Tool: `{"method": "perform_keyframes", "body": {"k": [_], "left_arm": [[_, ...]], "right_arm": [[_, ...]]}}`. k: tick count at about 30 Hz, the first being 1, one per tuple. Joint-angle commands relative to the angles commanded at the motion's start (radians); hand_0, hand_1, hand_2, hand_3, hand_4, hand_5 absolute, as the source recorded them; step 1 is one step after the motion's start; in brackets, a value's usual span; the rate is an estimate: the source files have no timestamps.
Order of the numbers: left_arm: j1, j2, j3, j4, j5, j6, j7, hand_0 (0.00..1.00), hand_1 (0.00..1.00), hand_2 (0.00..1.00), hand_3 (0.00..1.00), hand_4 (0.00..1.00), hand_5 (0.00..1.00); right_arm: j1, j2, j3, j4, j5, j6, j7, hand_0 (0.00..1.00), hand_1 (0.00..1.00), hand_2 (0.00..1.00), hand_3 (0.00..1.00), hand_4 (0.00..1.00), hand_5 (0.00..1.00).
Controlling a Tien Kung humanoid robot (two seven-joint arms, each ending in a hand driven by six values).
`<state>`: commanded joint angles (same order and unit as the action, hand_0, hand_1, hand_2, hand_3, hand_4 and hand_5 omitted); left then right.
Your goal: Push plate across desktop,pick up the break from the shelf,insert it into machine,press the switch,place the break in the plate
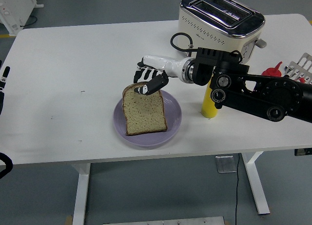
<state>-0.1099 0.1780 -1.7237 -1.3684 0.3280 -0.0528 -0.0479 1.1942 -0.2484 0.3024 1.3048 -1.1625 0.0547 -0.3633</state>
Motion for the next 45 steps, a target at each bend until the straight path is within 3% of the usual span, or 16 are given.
{"method": "perform_keyframes", "body": {"k": [1,10,16,22,24,25,30,31,36,37,38,43,44,45], "left_arm": [[0.000,0.000,0.000,0.000,0.000,0.000,0.000,0.868,0.819,0.875,0.777,0.706,0.998],[-0.001,0.001,-0.001,-0.002,0.001,0.000,0.000,0.868,0.818,0.873,0.775,0.706,0.998],[0.001,0.001,-0.001,-0.003,0.001,0.001,0.000,0.868,0.818,0.873,0.776,0.706,0.998],[0.003,0.002,-0.003,-0.006,0.002,0.000,0.000,0.867,0.818,0.872,0.776,0.706,0.998],[0.005,0.003,-0.006,-0.007,0.001,0.000,-0.001,0.867,0.818,0.872,0.776,0.706,0.998],[0.006,0.003,-0.007,-0.008,0.001,0.000,-0.001,0.868,0.817,0.872,0.776,0.707,0.998],[0.010,0.004,-0.011,-0.009,0.000,-0.001,0.000,0.868,0.817,0.872,0.776,0.707,0.998],[0.010,0.003,-0.011,-0.009,0.000,-0.001,0.000,0.868,0.818,0.873,0.776,0.706,0.998],[0.011,0.002,-0.012,-0.012,0.000,0.000,0.000,0.868,0.818,0.873,0.776,0.706,0.998],[0.012,0.002,-0.012,-0.012,0.000,0.000,0.000,0.868,0.818,0.873,0.776,0.706,0.998],[0.013,0.002,-0.013,-0.013,0.000,0.000,0.000,0.867,0.818,0.872,0.776,0.707,0.998],[0.016,0.003,-0.016,-0.016,-0.001,0.000,0.000,0.867,0.818,0.872,0.776,0.707,0.998],[0.016,0.004,-0.016,-0.017,-0.002,0.000,0.000,0.867,0.817,0.872,0.775,0.706,0.998],[0.017,0.005,-0.017,-0.017,-0.002,0.000,0.000,0.867,0.817,0.872,0.775,0.706,0.998]], "right_arm": [[0.000,-0.001,0.007,0.001,-0.006,-0.006,0.001,0.755,0.793,0.812,0.794,0.737,0.285],[-0.002,-0.016,0.118,0.023,-0.075,-0.071,0.012,0.755,0.792,0.810,0.795,0.738,0.290],[-0.032,-0.036,0.234,0.070,-0.083,-0.169,0.051,0.764,0.791,0.807,0.799,0.726,0.298],[-0.085,-0.065,0.380,0.117,0.041,-0.293,0.171,0.783,0.788,0.811,0.803,0.685,0.302],[-0.105,-0.077,0.438,0.122,0.103,-0.338,0.221,0.783,0.788,0.811,0.803,0.685,0.302],[-0.118,-0.082,0.472,0.122,0.141,-0.359,0.247,0.787,0.780,0.808,0.800,0.636,0.303],[-0.193,-0.088,0.621,0.119,0.303,-0.438,0.356,0.787,0.780,0.808,0.800,0.636,0.303],[-0.206,-0.088,0.648,0.118,0.332,-0.446,0.375,0.790,0.771,0.795,0.798,0.555,0.371],[-0.304,-0.097,0.796,0.085,0.483,-0.470,0.469,0.790,0.771,0.795,0.798,0.555,0.371],[-0.324,-0.101,0.823,0.074,0.510,-0.467,0.484,0.790,0.771,0.795,0.798,0.555,0.371],[-0.348,-0.105,0.857,0.064,0.543,-0.461,0.499,0.808,0.788,0.800,0.817,0.508,0.470],[-0.458,-0.121,0.996,0.044,0.667,-0.427,0.539,0.808,0.788,0.800,0.817,0.508,0.470],[-0.482,-0.123,1.025,0.045,0.689,-0.418,0.545,0.844,0.806,0.822,0.824,0.500,0.531],[-0.502,-0.125,1.050,0.046,0.707,-0.412,0.550,0.844,0.806,0.822,0.824,0.500,0.531]]}}
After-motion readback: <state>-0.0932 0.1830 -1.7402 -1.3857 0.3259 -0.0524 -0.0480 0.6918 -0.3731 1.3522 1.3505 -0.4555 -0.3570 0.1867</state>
